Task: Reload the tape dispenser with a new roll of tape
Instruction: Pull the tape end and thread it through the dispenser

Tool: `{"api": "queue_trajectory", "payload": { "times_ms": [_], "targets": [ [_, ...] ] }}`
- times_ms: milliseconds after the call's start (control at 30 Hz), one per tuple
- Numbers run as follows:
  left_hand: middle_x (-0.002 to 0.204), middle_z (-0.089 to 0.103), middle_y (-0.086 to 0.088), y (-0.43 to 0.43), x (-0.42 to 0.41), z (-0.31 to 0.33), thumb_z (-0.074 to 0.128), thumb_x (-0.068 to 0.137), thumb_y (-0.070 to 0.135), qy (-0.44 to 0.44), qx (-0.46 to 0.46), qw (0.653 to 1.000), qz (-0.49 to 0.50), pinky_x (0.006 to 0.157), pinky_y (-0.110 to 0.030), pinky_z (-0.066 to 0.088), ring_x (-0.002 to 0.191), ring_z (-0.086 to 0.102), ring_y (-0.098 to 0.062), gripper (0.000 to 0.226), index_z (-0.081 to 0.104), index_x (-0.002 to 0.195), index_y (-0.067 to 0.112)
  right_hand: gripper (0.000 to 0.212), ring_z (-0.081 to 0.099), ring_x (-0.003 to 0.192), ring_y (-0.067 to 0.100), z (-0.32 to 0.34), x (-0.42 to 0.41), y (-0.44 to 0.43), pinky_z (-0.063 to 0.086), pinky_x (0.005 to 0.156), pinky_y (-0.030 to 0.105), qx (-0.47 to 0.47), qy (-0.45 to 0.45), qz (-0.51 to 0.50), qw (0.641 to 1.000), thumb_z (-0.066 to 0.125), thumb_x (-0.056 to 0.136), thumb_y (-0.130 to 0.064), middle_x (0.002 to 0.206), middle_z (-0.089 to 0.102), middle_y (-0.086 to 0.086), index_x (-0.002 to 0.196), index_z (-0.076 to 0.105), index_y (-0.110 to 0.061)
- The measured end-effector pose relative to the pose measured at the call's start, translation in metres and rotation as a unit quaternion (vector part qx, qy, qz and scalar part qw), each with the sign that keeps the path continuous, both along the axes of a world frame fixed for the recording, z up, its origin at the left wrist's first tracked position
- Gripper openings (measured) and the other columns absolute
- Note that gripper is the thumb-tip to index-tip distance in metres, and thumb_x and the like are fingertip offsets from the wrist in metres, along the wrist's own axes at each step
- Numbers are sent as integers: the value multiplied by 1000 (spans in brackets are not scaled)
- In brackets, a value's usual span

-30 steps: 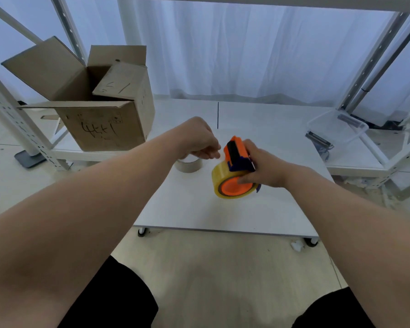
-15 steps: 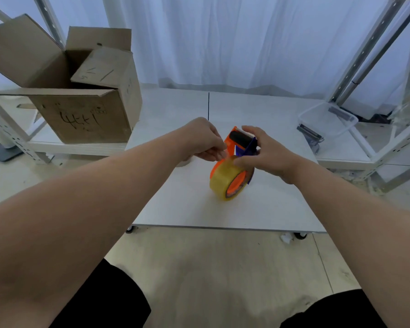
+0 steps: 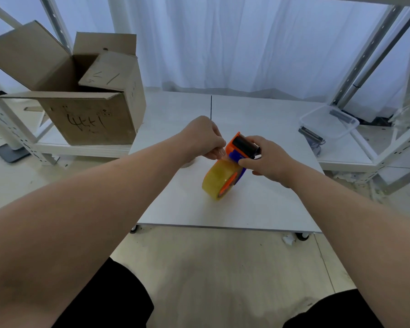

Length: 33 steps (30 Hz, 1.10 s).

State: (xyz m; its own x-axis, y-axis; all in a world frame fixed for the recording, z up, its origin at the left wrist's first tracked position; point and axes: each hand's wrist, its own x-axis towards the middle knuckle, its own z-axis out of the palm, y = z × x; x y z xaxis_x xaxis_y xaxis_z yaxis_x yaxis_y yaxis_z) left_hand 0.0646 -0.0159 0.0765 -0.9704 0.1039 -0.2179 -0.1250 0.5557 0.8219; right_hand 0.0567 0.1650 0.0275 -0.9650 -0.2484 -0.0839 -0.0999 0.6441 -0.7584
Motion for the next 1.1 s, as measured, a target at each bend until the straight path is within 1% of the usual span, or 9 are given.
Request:
{"api": "queue_trajectory", "payload": {
  "times_ms": [167, 300, 433, 567, 633, 733, 800, 967, 1100],
  "targets": [
    [76, 71, -7, -4, -2, 4, 58, 89, 9, -11, -31, 999, 0, 59, -19, 56, 62, 65, -11, 10, 64, 87, 2, 56, 56, 104, 21, 0, -2, -8, 45, 82, 29, 44, 40, 9, 998, 71, 80, -23, 120, 60, 7, 131, 49, -18],
    [80, 70, -4, -8, -2, 6, 61, 87, 13, -10, -51, 999, 5, 67, -20, 48, 70, 62, -9, 12, 66, 87, 2, 72, 55, 105, 21, -6, 0, -16, 45, 80, 28, 38, 12, 12, 999, 75, 76, -25, 122, 55, 5, 136, 36, -19],
    [93, 73, -11, -9, -2, 5, 65, 82, 12, -25, -51, 998, 17, 77, -24, 50, 79, 64, -13, 19, 69, 93, -3, 85, 53, 104, 21, -11, 4, -29, 48, 80, 29, 24, 25, 4, 999, 83, 67, -33, 124, 49, 3, 132, 29, -20],
    [89, 69, -8, -9, 0, 8, 66, 83, 12, -54, -36, 997, 42, 78, -21, 47, 76, 62, -12, 22, 66, 101, -2, 84, 53, 105, 24, -20, 11, -43, 50, 83, 34, 17, 65, -42, 997, 83, 67, -32, 127, 47, 7, 127, 25, -22],
    [96, 70, -8, -11, 1, 9, 65, 84, 13, -66, -33, 996, 44, 86, -23, 46, 80, 64, -12, 21, 66, 101, 0, 82, 53, 105, 24, -21, 13, -46, 51, 85, 35, 4, 67, -55, 996, 82, 70, -30, 129, 47, 7, 126, 23, -21],
    [95, 72, -7, -17, 3, 11, 64, 85, 12, -73, -40, 996, 30, 74, -20, 46, 72, 64, -8, 12, 67, 91, 2, 79, 52, 101, 20, -21, 9, -45, 47, 75, 28, -1, 66, -46, 997, 80, 72, -28, 128, 47, 7, 126, 23, -18],
    [92, 73, -6, -20, 4, 11, 66, 84, 11, -76, -57, 995, 20, 71, -19, 47, 69, 64, -6, 14, 68, 94, 2, 79, 52, 100, 20, -20, 7, -42, 46, 71, 27, 6, 68, -41, 997, 80, 72, -28, 126, 47, 7, 125, 23, -17],
    [83, 72, -5, -19, 5, 12, 70, 80, 13, -84, -82, 993, 14, 94, -31, 49, 91, 67, -17, 26, 66, 103, 0, 79, 53, 102, 22, -21, 4, -37, 46, 77, 31, 18, 61, -38, 997, 80, 72, -30, 119, 46, 2, 124, 23, -17],
    [78, 71, -3, -19, 5, 14, 72, 79, 11, -99, -62, 993, 21, 95, -31, 50, 84, 68, -14, 28, 64, 104, 1, 79, 52, 101, 22, -21, 3, -36, 47, 76, 31, 24, 56, -39, 997, 80, 72, -31, 122, 47, 5, 125, 23, -17]
  ]
}}
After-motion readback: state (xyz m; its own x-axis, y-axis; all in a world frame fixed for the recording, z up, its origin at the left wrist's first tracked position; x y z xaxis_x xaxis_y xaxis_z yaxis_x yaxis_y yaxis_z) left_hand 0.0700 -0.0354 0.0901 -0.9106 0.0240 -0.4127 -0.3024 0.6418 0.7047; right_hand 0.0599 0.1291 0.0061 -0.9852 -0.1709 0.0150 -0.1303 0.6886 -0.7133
